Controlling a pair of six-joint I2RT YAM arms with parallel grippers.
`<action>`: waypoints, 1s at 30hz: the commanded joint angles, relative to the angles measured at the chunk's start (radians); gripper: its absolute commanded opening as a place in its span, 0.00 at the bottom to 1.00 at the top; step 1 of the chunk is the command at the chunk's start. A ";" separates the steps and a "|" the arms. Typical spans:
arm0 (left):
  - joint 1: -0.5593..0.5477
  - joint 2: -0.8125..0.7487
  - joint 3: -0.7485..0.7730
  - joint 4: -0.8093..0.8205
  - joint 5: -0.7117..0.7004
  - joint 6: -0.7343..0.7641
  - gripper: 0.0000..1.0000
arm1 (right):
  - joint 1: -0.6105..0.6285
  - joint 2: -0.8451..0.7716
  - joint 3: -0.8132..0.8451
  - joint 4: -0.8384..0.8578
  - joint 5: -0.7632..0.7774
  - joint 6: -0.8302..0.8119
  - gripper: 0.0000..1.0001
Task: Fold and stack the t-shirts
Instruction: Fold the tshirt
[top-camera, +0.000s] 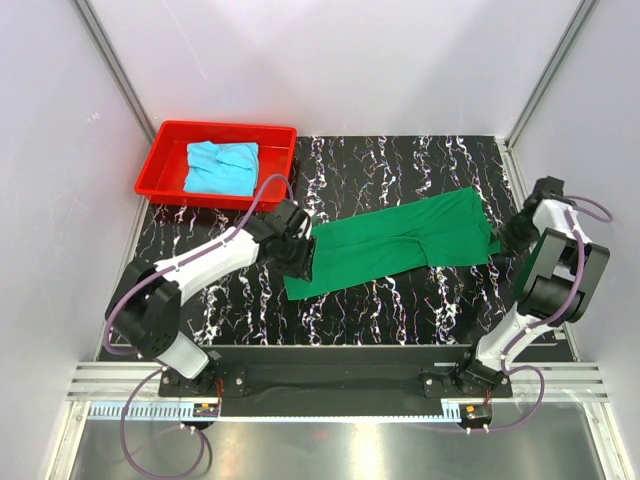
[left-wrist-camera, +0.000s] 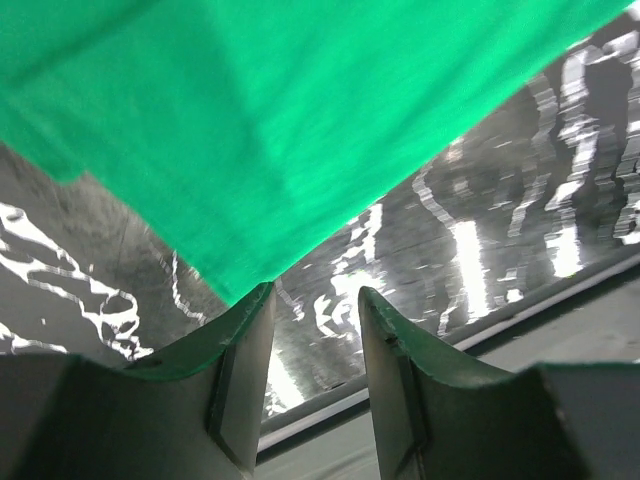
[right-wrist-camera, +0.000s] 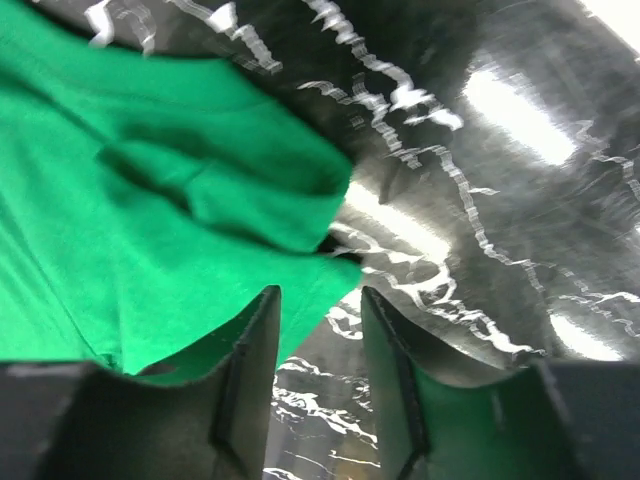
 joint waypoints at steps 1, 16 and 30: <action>-0.002 -0.030 0.077 -0.003 0.042 0.032 0.44 | -0.028 0.011 0.001 -0.006 -0.068 -0.021 0.43; 0.016 0.054 0.170 -0.063 0.103 0.118 0.41 | -0.039 0.022 -0.107 0.074 -0.049 -0.056 0.22; 0.045 0.046 0.154 -0.063 0.117 0.126 0.41 | -0.039 0.025 -0.150 0.146 -0.043 -0.059 0.32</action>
